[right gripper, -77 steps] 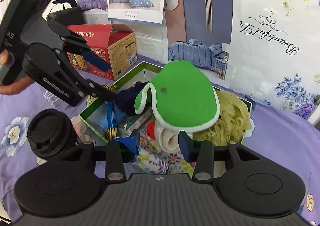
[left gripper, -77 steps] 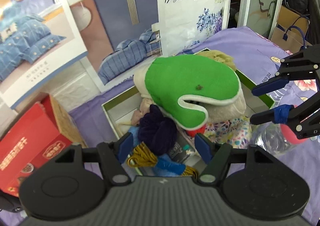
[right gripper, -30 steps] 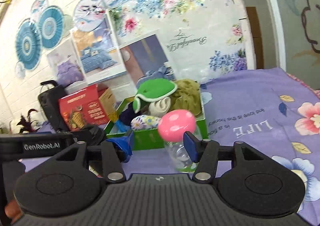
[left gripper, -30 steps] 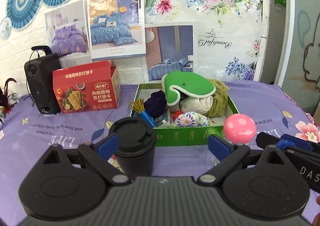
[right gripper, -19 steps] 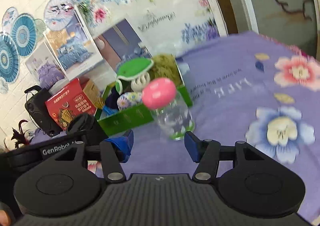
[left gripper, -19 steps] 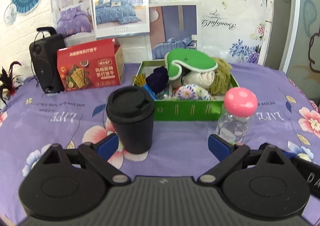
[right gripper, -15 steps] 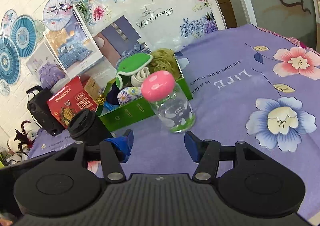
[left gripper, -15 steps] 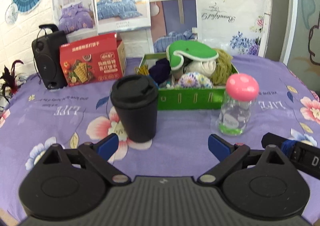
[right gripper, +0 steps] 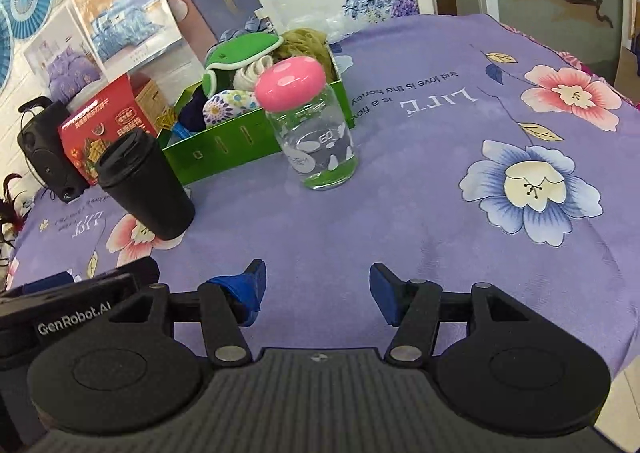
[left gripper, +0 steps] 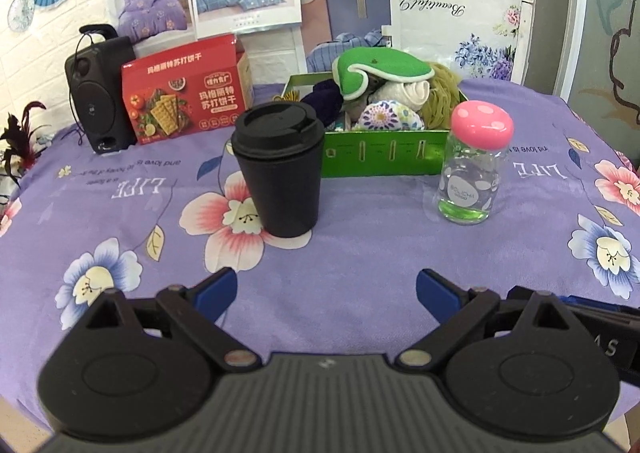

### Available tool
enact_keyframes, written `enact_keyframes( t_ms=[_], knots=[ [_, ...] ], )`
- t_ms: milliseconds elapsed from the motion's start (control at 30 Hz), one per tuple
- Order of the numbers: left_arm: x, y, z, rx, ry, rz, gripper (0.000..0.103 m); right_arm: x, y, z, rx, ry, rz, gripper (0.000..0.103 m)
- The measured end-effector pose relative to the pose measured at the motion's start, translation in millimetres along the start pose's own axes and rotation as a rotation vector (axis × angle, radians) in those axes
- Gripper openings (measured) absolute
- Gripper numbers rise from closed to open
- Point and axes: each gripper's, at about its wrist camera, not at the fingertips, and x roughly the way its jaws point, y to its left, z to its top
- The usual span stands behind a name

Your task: Organize soft objects

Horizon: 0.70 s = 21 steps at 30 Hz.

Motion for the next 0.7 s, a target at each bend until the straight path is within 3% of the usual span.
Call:
enact_keyframes(
  t_ms=[700],
  knots=[
    [-13,-4,-1,0.011,-0.043,0.01,0.097,-8,6,-3,-0.029,-0.011,-0.012,0.044]
  ],
)
